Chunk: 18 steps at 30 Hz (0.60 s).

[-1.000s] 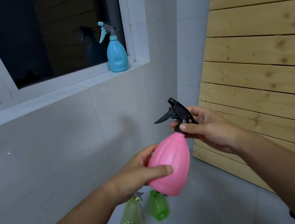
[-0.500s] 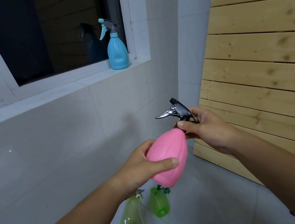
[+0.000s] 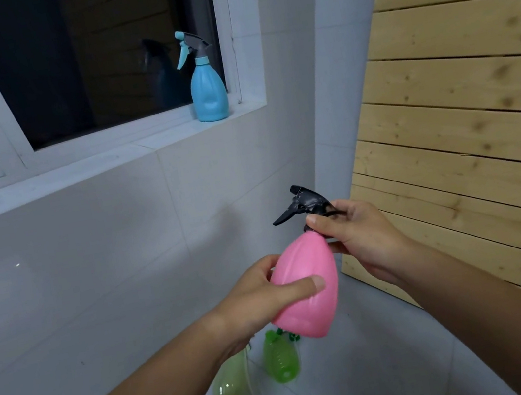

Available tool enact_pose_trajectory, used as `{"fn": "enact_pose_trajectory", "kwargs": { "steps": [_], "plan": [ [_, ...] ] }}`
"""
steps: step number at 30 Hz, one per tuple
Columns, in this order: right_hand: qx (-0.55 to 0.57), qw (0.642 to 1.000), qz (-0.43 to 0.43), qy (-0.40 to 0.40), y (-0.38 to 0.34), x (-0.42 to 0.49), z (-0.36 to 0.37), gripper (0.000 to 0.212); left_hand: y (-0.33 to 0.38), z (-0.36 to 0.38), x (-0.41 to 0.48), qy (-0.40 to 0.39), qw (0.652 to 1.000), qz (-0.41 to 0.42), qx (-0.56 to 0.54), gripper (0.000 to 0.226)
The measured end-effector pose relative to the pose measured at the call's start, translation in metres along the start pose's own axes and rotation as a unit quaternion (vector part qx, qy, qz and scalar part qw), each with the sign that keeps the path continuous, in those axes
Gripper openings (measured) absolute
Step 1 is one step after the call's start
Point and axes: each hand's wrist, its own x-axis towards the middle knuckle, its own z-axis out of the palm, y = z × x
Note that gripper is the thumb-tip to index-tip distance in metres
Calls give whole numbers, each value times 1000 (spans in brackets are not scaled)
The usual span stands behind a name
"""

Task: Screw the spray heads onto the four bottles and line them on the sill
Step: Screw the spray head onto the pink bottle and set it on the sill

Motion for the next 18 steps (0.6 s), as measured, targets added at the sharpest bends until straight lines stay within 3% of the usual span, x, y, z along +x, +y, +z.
{"fn": "enact_pose_trajectory", "kwargs": {
  "steps": [5, 11, 18],
  "plan": [
    [3, 1000, 7, -9, 2, -1, 4, 7, 0, 0, -3, -1, 1000, -10, 4, 85],
    [7, 1000, 12, -7, 2, -1, 4, 5, -2, -3, 1, -52, 992, -47, -103, 49],
    [19, 999, 34, -21, 4, -2, 6, 12, -1, -2, 1, 3, 1000, -14, -18, 67]
  ]
}}
